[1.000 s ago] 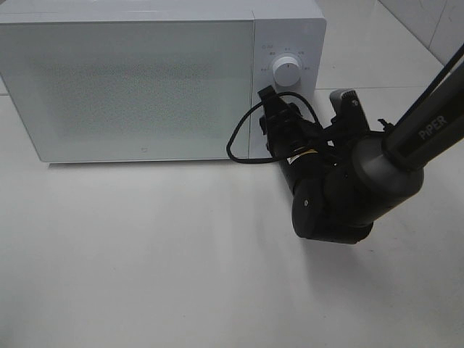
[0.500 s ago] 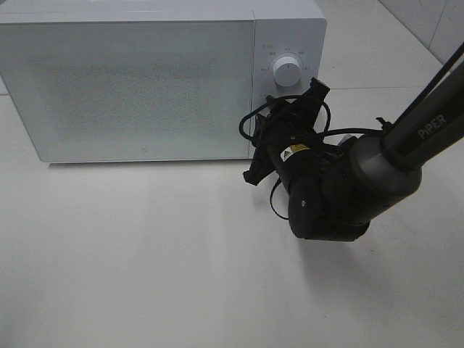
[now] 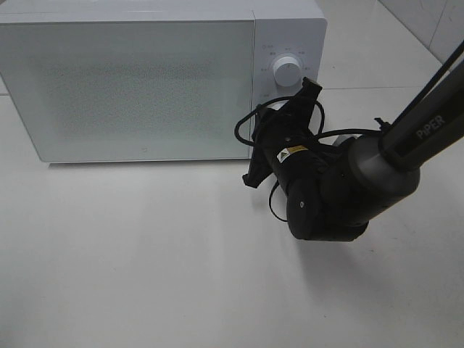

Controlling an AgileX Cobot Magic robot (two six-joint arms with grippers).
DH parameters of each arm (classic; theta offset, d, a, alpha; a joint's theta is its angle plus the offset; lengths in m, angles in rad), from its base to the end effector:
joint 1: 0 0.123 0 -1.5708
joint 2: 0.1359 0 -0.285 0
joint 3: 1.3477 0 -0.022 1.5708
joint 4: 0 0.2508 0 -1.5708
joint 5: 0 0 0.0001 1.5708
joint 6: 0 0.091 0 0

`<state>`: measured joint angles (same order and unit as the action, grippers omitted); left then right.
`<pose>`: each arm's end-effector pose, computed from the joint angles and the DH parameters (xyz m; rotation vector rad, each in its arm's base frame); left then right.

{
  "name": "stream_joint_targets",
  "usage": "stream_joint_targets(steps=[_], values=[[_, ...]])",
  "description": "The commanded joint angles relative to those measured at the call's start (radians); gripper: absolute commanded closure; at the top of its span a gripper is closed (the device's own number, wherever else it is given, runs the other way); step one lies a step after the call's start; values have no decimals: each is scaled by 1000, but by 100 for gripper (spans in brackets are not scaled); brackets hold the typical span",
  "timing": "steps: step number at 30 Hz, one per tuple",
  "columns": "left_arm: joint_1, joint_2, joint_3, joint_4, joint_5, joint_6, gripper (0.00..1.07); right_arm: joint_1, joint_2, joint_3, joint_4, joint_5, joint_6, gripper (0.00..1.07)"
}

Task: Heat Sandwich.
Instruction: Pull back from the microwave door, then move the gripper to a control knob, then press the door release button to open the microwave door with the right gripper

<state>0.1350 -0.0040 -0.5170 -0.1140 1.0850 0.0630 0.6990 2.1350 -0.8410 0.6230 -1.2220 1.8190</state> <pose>-0.0075 -0.0103 0.2804 -0.0652 2.0413 -0.0126 0.3149 0.1995 0.1100 1.5461 1.0933 1.5864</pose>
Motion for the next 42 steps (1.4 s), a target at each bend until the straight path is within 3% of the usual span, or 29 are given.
stream_joint_targets(steps=[1, 14, 18, 23, 28, 42], values=[[-6, -24, 2, -3, -17, -6, 39, -10, -6, -2, 19, -140, -67, 107], [-6, -24, 2, -3, -17, -6, 39, -9, -60, 106, -110, -141, -246, 107], [-6, -24, 2, -3, -17, -6, 39, -9, -115, 152, -274, -139, -417, 107], [-6, -24, 2, -3, -17, -6, 39, -9, -128, 172, -306, -139, -509, 107], [-6, -20, 2, -3, -17, -6, 39, -9, -145, 206, -356, -112, -766, 107], [-6, -17, 2, -3, -17, -6, 39, -13, -368, 206, -411, 466, -1351, 107]])
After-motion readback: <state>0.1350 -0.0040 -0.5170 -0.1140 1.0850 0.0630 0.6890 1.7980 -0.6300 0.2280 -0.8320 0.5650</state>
